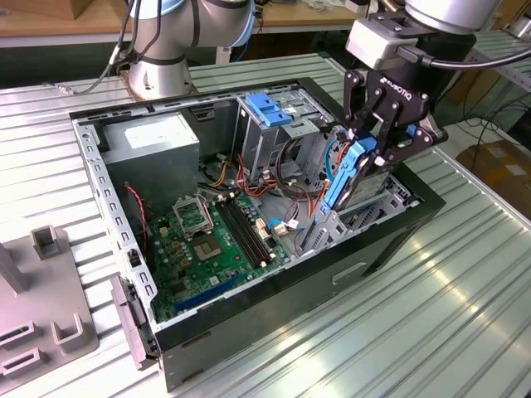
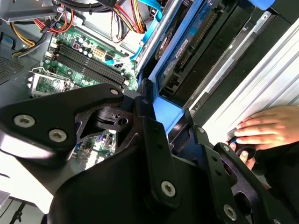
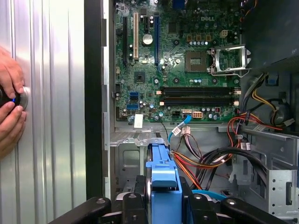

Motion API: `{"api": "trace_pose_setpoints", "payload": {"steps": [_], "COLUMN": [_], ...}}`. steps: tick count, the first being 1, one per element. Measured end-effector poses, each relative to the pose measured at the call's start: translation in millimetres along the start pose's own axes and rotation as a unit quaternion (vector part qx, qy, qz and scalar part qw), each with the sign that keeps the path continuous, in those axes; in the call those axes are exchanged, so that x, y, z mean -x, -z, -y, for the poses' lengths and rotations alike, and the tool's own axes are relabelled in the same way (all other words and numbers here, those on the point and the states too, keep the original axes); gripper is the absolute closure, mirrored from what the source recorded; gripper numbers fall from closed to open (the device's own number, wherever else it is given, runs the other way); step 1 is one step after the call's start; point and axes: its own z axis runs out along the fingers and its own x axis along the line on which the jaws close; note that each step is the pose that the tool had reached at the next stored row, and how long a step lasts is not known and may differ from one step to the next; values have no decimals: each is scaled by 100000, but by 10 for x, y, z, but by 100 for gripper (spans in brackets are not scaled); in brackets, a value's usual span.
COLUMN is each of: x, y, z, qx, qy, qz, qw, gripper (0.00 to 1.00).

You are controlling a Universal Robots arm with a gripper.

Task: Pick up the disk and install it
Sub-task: 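Insert the disk into the insertion slot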

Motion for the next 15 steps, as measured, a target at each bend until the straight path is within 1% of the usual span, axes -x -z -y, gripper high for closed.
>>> {"api": "trace_pose_setpoints", "payload": {"steps": [4, 6, 11, 15], "x": [1, 2, 3, 4], "y": [-36, -69, -129, -197], "z": [0, 0, 0, -1], "qx": [0, 2, 1, 1], "qy": [3, 1, 0, 1], "qz": [-8, -4, 1, -7], "qw": [100000, 100000, 100000, 100000], "gripper": [63, 63, 63, 63]}}
